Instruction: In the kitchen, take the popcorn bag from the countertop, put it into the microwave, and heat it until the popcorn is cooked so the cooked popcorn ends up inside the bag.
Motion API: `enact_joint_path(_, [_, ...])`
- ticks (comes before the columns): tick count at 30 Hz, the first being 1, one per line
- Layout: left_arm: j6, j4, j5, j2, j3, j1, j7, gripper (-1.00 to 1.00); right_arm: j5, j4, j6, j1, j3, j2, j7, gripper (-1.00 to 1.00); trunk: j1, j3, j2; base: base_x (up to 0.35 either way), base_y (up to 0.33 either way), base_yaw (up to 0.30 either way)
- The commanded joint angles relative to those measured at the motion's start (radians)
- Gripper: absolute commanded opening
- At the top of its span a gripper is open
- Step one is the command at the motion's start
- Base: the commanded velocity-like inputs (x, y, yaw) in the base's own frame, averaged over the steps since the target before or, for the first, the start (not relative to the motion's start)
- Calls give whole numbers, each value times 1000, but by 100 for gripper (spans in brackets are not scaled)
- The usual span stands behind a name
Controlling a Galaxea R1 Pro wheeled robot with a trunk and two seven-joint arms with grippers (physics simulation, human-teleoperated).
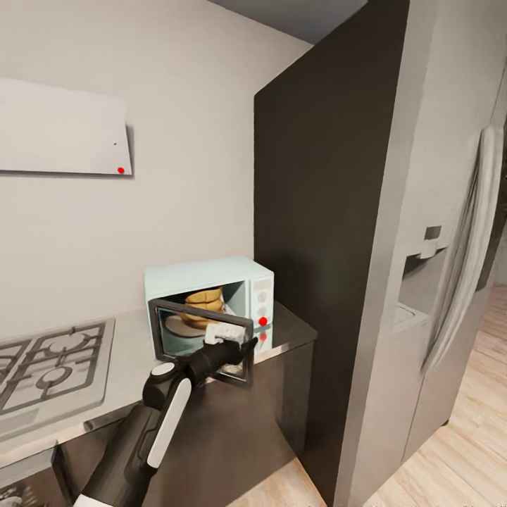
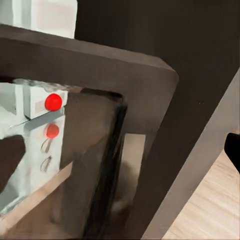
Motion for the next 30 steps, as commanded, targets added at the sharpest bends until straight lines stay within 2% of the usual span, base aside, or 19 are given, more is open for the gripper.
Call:
enact_joint_path(1, [0, 1, 6, 0, 0, -1, 24, 100, 2, 3, -6, -1, 7, 0, 2, 100, 0, -1, -1, 0, 0, -63])
enact_joint_path(3, [-7, 3, 8, 0, 0, -1, 70, 100, 3, 3, -6, -1, 7, -2, 2, 100, 0, -1, -1, 0, 0, -31])
enact_joint_path(6, [-10, 4, 9, 0, 1, -1, 89, 100, 3, 3, -6, -1, 7, -3, 2, 100, 0, -1, -1, 0, 0, -9])
enact_joint_path(16, [-11, 4, 13, 0, -1, -1, 95, 100, 5, 3, -8, -1, 8, -4, 3, 100, 0, -1, -1, 24, 0, 0])
enact_joint_path(30, [-14, 32, 13, -2, -2, -1, 94, 100, 5, 3, -7, -1, 9, -4, 3, 100, 0, -1, -1, 237, 0, 0])
